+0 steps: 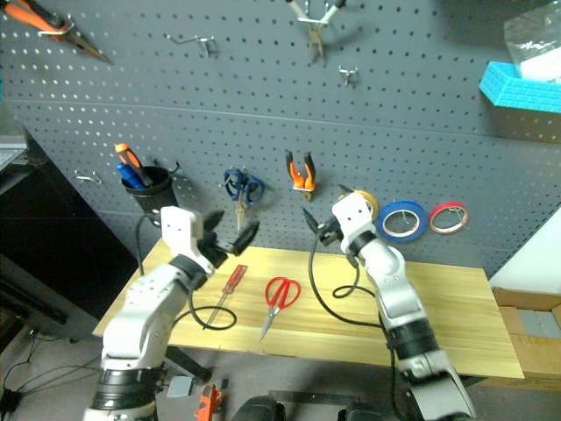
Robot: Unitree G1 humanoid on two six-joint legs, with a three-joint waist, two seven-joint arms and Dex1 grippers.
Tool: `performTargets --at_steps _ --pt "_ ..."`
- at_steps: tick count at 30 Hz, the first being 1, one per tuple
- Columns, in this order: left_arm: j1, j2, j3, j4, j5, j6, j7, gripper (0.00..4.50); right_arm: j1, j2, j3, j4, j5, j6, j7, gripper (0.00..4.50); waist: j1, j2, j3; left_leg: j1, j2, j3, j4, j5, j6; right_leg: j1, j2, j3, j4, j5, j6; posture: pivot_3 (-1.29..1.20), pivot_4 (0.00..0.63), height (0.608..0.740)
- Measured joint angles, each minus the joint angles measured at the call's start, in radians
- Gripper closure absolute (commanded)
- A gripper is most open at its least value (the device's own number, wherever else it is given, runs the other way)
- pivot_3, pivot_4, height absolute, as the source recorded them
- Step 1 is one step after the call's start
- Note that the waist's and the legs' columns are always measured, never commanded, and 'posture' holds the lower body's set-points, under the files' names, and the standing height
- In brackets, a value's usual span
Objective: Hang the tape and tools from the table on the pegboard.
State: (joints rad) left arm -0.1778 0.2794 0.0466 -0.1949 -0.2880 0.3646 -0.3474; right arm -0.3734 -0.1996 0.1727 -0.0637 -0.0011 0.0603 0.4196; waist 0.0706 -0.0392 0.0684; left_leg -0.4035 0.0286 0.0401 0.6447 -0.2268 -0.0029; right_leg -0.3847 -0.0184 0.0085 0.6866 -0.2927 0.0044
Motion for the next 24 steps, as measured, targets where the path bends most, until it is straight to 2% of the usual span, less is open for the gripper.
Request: performTargets --at_steps 3,5,11,17,24 --pt "0.021 -0.032 -0.04 0.042 0.054 0.007 0.053 0.0 0.078 -0.053 0.041 -0.134 0.031 0.076 0.081 0.02 -0.014 0.002 0.002 0.005 0.0 0.0 0.0 0.0 0.0 0.005 0.0 0.0 -0.001 -0.001 -0.001 0.1 0.066 0.74" --pt "0.02 -0.058 -0.072 0.098 0.107 0.023 0.101 0.0 0.14 -0.135 0.078 -0.183 0.049 0.086 0.168 0.02 -0.021 0.004 0.003 0.008 0.0 -0.001 0.0 0.0 0.001 0.011 0.001 -0.001 -0.006 -0.001 -0.001 0.08 0.08 0.74" --pt "-0.005 -0.141 -0.12 0.328 0.24 0.062 0.258 0.0 0.209 -0.265 0.136 -0.14 0.05 0.056 0.323 0.02 -0.036 0.005 0.024 0.01 0.0 0.0 0.001 0.001 0.003 0.012 0.001 0.0 -0.006 -0.003 0.004 0.04 0.126 0.74" --pt "-0.02 -0.174 -0.155 0.394 0.278 0.148 0.287 0.0 0.212 -0.298 0.191 -0.103 0.047 0.035 0.411 0.02 -0.05 0.004 0.05 0.007 0.0 0.0 0.0 0.0 0.004 0.01 0.001 -0.001 -0.006 -0.001 0.001 0.03 0.157 0.74" --pt "0.037 -0.133 -0.17 0.377 0.306 0.251 0.266 0.0 0.209 -0.298 0.207 -0.083 0.023 0.013 0.431 0.02 -0.053 0.004 0.083 0.006 0.0 0.0 0.0 -0.001 0.005 0.009 0.0 -0.001 -0.007 -0.002 0.002 0.02 0.191 0.74"
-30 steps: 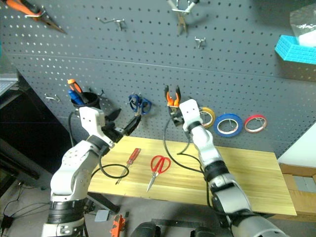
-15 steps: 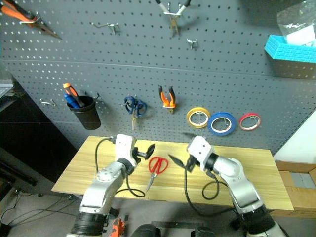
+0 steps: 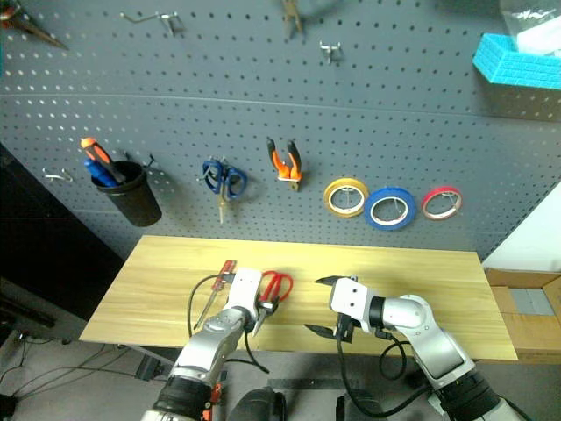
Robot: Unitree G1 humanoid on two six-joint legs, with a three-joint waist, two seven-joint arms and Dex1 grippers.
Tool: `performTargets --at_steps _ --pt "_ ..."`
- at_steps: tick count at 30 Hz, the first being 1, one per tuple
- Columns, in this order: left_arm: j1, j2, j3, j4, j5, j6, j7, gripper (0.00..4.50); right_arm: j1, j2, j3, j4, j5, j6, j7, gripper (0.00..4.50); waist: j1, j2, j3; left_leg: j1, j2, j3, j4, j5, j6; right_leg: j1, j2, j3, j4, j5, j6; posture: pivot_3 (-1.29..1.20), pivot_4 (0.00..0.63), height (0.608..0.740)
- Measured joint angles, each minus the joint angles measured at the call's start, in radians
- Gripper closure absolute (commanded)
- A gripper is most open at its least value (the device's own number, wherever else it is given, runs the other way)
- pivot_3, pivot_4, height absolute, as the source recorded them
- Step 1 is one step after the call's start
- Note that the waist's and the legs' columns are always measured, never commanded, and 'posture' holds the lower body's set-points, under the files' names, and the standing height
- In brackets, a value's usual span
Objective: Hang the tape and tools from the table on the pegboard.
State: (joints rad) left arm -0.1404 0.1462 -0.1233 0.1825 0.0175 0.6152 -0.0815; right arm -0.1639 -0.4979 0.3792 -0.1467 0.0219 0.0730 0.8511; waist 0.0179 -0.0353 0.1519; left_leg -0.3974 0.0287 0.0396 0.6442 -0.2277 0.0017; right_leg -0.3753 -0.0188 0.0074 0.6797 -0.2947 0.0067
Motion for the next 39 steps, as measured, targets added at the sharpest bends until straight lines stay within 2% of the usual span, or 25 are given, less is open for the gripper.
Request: performTargets --at_steps 10,14,24,33,37,39 --pt "-0.041 0.027 -0.01 -0.008 0.007 0.079 -0.053 0.0 -0.006 0.002 -0.003 0.016 -0.001 0.003 -0.002 0.02 0.0 0.002 0.025 -0.001 0.0 -0.001 0.0 0.0 0.0 0.0 -0.002 -0.001 -0.001 0.0 0.0 0.01 0.214 0.74" --pt "-0.063 0.04 -0.019 0.011 0.003 0.081 -0.098 0.9 -0.01 0.009 -0.003 0.016 0.0 0.008 -0.003 0.0 0.0 0.002 0.029 -0.001 0.0 -0.001 0.0 0.0 0.0 0.0 -0.002 -0.001 -0.001 0.0 0.0 0.01 0.218 0.74" --pt "-0.066 0.047 -0.02 0.006 0.003 0.081 -0.126 4.21 -0.023 0.018 -0.003 0.044 -0.001 0.009 -0.003 0.0 -0.001 0.004 0.036 -0.001 0.001 -0.001 -0.001 0.0 0.0 -0.001 -0.003 -0.002 -0.002 -0.001 0.001 0.02 0.208 0.74" --pt "0.002 0.021 0.017 -0.06 -0.009 0.066 -0.103 4.22 -0.026 0.02 -0.008 0.07 -0.004 -0.019 -0.018 0.0 -0.002 0.004 0.036 -0.003 0.001 -0.001 -0.003 -0.001 -0.002 -0.003 -0.003 -0.003 -0.004 -0.001 0.001 0.03 0.158 0.74" --pt "0.036 0.004 0.053 -0.062 -0.035 -0.019 -0.107 4.22 0.006 0.047 -0.053 0.047 0.024 -0.012 -0.049 0.0 -0.001 0.003 0.034 -0.007 0.0 -0.001 -0.003 -0.001 -0.002 -0.006 -0.003 -0.004 -0.004 -0.001 0.0 0.04 0.113 0.74" --pt "0.065 0.005 0.065 -0.088 -0.041 -0.11 -0.107 4.22 0.042 0.116 -0.12 -0.009 0.095 0.003 -0.099 0.0 -0.001 0.003 0.029 -0.014 0.001 -0.002 -0.002 -0.001 -0.003 -0.014 -0.003 -0.004 -0.001 0.0 0.0 0.04 0.098 0.74"
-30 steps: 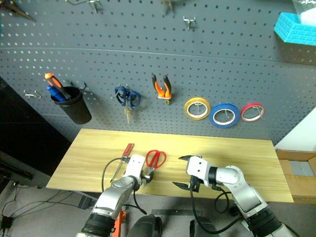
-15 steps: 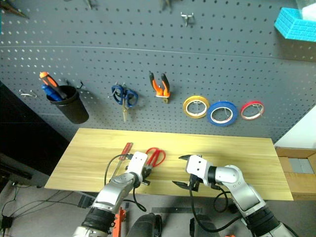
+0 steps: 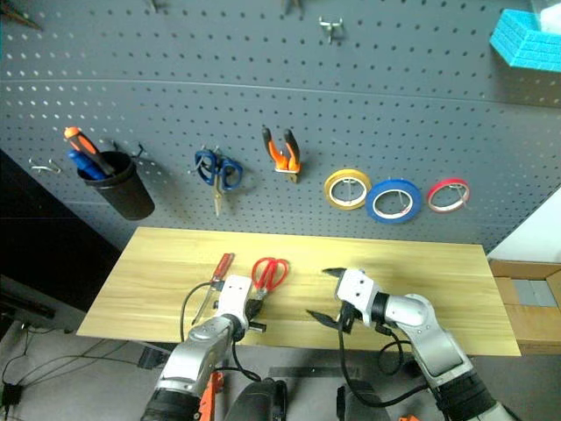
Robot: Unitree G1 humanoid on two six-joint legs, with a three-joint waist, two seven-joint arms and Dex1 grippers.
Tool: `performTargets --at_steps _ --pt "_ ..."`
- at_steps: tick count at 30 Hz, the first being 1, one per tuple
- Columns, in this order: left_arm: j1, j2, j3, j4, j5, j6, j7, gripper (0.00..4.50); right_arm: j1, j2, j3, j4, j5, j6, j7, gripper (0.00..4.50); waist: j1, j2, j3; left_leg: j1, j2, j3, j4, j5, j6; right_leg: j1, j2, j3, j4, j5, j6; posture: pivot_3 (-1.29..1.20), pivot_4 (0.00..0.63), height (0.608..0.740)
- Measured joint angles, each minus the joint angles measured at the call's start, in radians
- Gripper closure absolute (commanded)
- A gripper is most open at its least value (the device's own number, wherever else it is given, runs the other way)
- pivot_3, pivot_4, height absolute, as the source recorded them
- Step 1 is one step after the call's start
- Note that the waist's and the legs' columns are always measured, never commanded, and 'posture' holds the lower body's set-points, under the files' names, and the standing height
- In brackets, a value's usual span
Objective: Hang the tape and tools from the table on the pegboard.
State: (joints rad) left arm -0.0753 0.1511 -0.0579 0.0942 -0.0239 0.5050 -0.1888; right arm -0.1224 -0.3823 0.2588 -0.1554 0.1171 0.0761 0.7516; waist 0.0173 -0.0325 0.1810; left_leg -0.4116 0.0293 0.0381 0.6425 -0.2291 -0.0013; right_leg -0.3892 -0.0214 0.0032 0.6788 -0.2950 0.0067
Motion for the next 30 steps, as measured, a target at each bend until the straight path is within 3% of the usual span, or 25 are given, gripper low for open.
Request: performTargets --at_steps 6,13,19,30 --pt "0.065 -0.012 0.046 -0.048 0.017 -0.283 0.065 4.22 0.031 0.116 -0.139 -0.088 0.221 -0.005 -0.04 0.0 0.004 -0.002 -0.032 -0.004 -0.001 -0.003 0.001 -0.001 -0.001 0.0 0.0 -0.004 -0.004 0.0 0.0 0.06 0.035 0.74" --pt "0.191 0.005 0.078 -0.114 0.004 -0.657 0.04 4.22 0.047 0.162 -0.178 -0.172 0.315 -0.007 -0.06 0.0 0.006 0.0 -0.08 -0.003 -0.001 -0.003 0.002 -0.001 -0.001 0.001 0.0 -0.004 -0.003 0.0 0.0 0.06 0.0 0.74" --pt "0.212 -0.041 0.113 -0.14 -0.009 -0.749 0.086 4.22 0.023 0.193 -0.173 -0.202 0.333 -0.007 -0.086 0.0 0.006 -0.001 -0.105 -0.001 0.0 -0.003 0.003 0.0 0.001 0.002 0.001 -0.004 -0.001 0.0 0.001 0.05 0.0 0.74" --pt "-0.026 -0.005 0.171 0.001 -0.043 -0.722 0.078 4.22 -0.044 0.203 -0.157 -0.18 0.324 -0.015 -0.108 0.0 0.006 -0.004 -0.125 0.006 -0.001 -0.002 0.003 0.0 0.002 0.008 0.003 -0.003 0.001 0.0 0.0 0.04 0.0 0.74"
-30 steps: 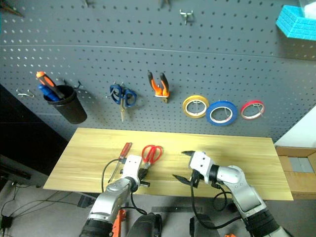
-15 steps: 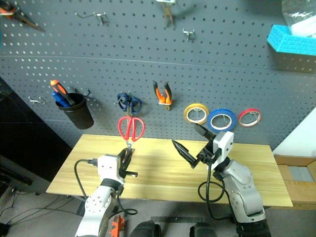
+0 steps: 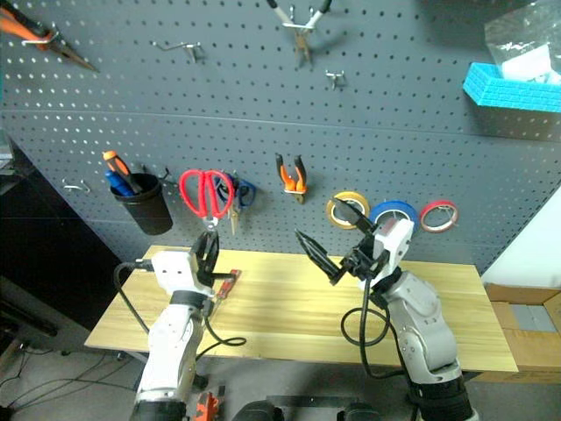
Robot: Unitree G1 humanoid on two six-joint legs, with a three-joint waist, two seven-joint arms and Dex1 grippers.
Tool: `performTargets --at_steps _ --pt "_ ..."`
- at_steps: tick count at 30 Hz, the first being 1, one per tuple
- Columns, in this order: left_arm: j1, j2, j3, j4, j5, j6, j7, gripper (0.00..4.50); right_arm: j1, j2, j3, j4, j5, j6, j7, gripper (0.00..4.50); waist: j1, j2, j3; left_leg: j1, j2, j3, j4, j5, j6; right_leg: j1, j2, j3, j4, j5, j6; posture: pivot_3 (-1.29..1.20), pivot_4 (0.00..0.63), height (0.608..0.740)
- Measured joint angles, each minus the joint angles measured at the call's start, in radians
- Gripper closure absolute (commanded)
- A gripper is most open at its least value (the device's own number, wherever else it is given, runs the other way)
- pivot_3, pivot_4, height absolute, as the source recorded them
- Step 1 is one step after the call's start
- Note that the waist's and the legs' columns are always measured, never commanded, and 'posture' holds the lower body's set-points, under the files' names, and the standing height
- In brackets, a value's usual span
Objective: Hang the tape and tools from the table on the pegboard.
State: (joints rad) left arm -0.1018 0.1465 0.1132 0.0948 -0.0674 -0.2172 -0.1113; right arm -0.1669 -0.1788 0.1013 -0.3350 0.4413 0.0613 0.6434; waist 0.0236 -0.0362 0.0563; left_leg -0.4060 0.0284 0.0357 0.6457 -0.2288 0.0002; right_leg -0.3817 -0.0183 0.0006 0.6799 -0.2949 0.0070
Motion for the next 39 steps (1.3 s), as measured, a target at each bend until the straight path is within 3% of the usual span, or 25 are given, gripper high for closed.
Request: performTargets --at_steps 13,27,36,39 --pt "-0.037 0.022 -0.004 0.04 -0.046 0.163 -0.079 4.22 -0.01 -0.002 0.0 0.001 -0.027 0.02 -0.056 0.0 -0.002 0.0 0.0 0.007 0.0 0.002 -0.001 0.0 0.0 0.006 0.0 0.003 0.0 0.0 0.0 0.04 0.0 0.74" --pt "-0.033 0.031 -0.006 0.039 -0.044 0.203 -0.074 4.22 -0.023 -0.005 0.0 0.004 -0.027 0.021 -0.057 0.0 -0.001 0.0 0.0 0.007 0.0 0.002 -0.001 0.0 0.0 0.006 0.0 0.004 0.0 0.0 0.0 0.04 0.0 0.74" --pt "-0.144 0.07 0.013 0.084 -0.043 0.274 -0.071 4.22 -0.033 -0.006 0.0 0.006 -0.027 0.024 -0.056 0.0 -0.001 -0.001 -0.001 0.008 0.0 0.002 -0.001 0.0 0.0 0.007 0.0 0.004 0.0 0.0 0.0 0.04 0.0 0.74" --pt "-0.169 0.076 0.012 0.101 -0.041 0.274 -0.073 3.23 -0.034 -0.006 0.001 0.006 -0.027 0.024 -0.056 0.0 -0.001 -0.001 -0.001 0.008 0.0 0.002 -0.001 0.0 0.0 0.007 0.0 0.004 0.0 0.0 0.0 0.04 0.0 0.74"
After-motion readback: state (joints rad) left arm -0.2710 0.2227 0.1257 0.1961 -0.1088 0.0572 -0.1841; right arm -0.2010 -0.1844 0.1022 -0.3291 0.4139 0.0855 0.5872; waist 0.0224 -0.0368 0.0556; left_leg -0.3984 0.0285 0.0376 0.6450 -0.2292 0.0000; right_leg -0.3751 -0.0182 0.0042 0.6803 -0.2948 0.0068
